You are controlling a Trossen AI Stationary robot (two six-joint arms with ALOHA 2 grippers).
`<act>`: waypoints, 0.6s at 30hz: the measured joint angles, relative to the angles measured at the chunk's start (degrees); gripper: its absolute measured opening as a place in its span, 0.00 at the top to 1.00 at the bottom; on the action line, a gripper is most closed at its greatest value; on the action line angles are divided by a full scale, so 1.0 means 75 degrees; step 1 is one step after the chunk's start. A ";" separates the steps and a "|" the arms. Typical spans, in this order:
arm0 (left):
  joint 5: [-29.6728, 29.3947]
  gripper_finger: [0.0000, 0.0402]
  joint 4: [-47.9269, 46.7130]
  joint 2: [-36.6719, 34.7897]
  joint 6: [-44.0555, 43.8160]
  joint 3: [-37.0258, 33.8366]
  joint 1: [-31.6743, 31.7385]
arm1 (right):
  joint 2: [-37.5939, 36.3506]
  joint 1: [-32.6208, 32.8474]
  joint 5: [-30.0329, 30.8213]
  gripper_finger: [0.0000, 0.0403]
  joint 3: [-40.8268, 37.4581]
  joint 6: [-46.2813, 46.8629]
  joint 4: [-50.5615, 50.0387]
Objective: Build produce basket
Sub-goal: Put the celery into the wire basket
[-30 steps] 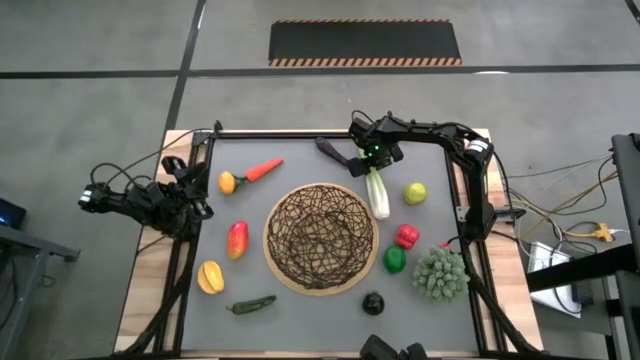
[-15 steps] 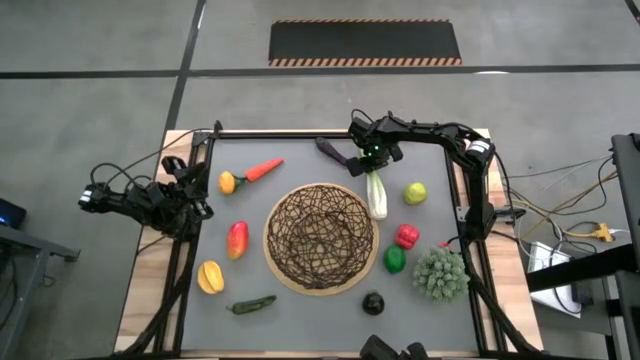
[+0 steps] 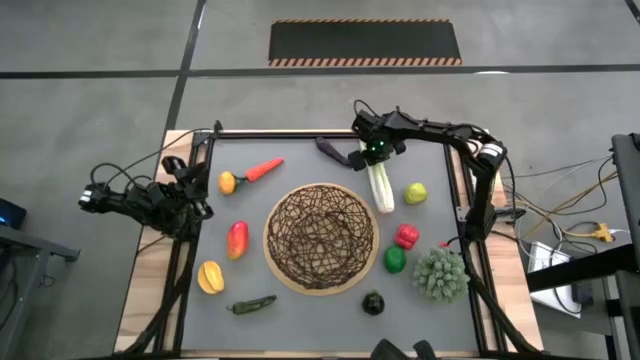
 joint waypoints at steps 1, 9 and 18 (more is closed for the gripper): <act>0.0000 0.83 0.0001 0.0000 -0.0002 0.0000 0.0000 | -0.0136 -0.0005 0.0000 0.93 0.0000 -0.0046 0.0003; 0.0001 0.83 0.0002 0.0000 -0.0009 0.0000 0.0000 | -0.1558 -0.0018 0.0658 0.93 0.0000 -0.0259 0.0014; 0.0003 0.83 0.0005 0.0000 -0.0012 0.0000 0.0001 | -0.3481 0.0501 0.1582 0.93 -0.0220 -0.0598 0.1178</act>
